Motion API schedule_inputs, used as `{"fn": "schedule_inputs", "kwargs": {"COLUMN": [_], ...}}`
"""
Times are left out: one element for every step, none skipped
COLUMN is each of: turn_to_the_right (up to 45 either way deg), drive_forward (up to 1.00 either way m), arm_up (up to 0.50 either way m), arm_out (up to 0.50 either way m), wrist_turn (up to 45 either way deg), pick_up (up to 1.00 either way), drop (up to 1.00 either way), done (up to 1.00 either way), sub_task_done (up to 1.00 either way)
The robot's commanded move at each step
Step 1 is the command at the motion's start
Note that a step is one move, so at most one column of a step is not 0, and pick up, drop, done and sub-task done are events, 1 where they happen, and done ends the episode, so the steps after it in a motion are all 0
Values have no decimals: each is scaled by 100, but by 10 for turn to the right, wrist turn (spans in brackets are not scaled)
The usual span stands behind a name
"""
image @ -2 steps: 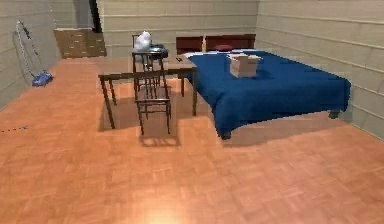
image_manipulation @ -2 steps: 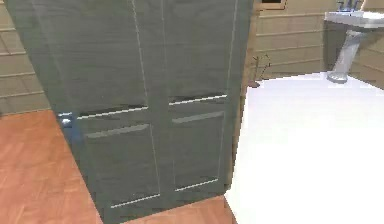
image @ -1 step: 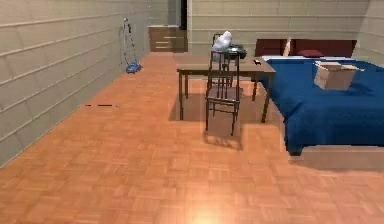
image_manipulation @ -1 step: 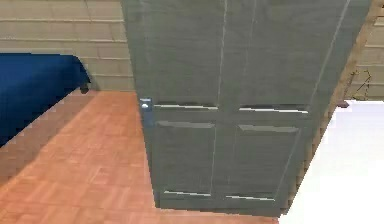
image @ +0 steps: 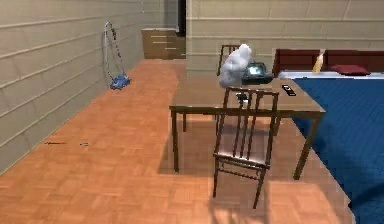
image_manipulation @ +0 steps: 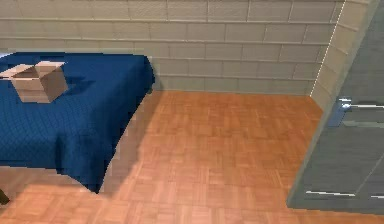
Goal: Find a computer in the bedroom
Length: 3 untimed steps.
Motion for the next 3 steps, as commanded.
{"fn": "schedule_inputs", "kwargs": {"turn_to_the_right": [0, 240, 0], "drive_forward": [50, 0, 100], "arm_up": [0, 0, 0], "arm_out": [0, 0, 0], "wrist_turn": [0, 0, 0], "pick_up": [0, 0, 0], "drop": [0, 0, 0], "done": [0, 0, 0], "sub_task_done": [0, 0, 0]}}
